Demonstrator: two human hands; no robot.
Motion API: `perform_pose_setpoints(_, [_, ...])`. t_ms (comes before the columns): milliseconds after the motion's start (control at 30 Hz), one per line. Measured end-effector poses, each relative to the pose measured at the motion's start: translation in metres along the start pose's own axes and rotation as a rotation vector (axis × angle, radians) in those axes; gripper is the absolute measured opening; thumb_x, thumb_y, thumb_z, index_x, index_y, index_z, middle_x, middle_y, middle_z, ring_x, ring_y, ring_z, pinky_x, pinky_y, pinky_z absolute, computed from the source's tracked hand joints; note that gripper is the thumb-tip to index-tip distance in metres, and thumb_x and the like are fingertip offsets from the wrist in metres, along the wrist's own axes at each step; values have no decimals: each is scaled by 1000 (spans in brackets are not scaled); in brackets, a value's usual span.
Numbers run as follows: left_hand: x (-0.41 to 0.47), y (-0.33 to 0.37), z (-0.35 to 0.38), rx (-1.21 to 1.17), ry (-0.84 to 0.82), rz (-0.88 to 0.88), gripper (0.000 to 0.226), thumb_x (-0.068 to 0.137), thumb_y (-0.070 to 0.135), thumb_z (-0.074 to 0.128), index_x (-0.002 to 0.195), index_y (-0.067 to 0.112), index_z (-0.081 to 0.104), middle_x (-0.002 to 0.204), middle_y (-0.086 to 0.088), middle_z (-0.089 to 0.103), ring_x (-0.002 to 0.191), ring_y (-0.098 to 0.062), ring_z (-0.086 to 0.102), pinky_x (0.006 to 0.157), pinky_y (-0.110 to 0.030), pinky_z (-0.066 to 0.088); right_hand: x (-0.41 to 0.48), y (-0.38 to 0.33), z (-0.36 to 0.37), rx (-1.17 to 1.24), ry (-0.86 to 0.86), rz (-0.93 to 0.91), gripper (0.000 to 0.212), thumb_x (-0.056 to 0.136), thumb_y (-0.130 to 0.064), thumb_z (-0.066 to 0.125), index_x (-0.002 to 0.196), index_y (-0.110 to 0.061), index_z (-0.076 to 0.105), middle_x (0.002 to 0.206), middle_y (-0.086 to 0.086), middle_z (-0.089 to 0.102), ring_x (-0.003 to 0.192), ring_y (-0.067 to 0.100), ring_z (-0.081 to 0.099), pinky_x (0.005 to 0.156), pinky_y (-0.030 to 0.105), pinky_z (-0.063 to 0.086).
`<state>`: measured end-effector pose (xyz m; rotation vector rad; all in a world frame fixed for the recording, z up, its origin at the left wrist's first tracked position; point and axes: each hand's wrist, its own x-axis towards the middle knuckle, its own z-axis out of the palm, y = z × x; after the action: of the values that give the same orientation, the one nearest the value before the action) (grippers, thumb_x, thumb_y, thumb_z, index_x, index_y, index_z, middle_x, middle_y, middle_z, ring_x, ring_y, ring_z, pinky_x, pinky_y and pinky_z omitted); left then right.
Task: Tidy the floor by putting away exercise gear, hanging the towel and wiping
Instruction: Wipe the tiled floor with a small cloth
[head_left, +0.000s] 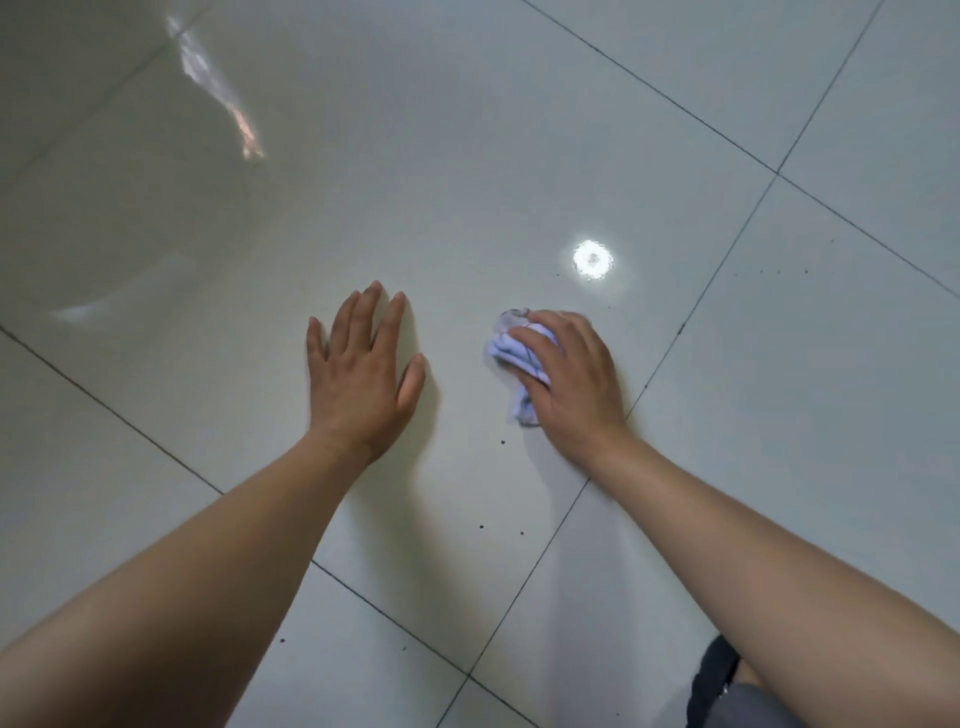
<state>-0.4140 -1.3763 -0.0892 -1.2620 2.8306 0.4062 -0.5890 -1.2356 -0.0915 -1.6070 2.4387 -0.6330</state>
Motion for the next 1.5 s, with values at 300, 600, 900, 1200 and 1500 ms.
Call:
perform_pose_setpoints(300, [0,0,0,-29,-16,74,61,89,51,23,146,31,23,156,0,19,143,-20,13,116,-43,4,0,35,-15,-106,248,423,37,88,-31,47,120,-14,56,127,6,52,113,30,47,101,34,31])
perform_pose_setpoints(600, [2,-3,1,-23,-30,75,64,86,58,26,145,33,23,156,1,19,143,-20,14,116,-42,4,22,2,-1,9,12,-55,39,81,-25,48,117,-13,58,127,9,55,115,32,48,99,41,38])
perform_pose_setpoints(900, [2,-4,3,-29,-32,90,63,88,58,27,145,33,21,156,2,17,144,-19,11,117,-43,3,74,-4,4,-12,127,246,36,80,-17,53,114,-10,62,126,10,56,114,33,49,99,35,33])
perform_pose_setpoints(1200, [-5,-14,-4,-119,-80,201,70,82,54,22,148,28,19,158,-1,10,145,-20,4,115,-44,-3,-18,-11,0,-59,-147,-172,44,78,-22,50,120,-14,59,130,9,53,118,31,45,94,37,38])
perform_pose_setpoints(1500, [-57,33,10,-51,-102,416,60,92,48,21,148,26,17,158,1,11,145,-19,6,115,-45,-3,-59,-29,4,-102,89,283,44,83,-28,39,120,-15,58,130,6,52,118,30,46,99,37,38])
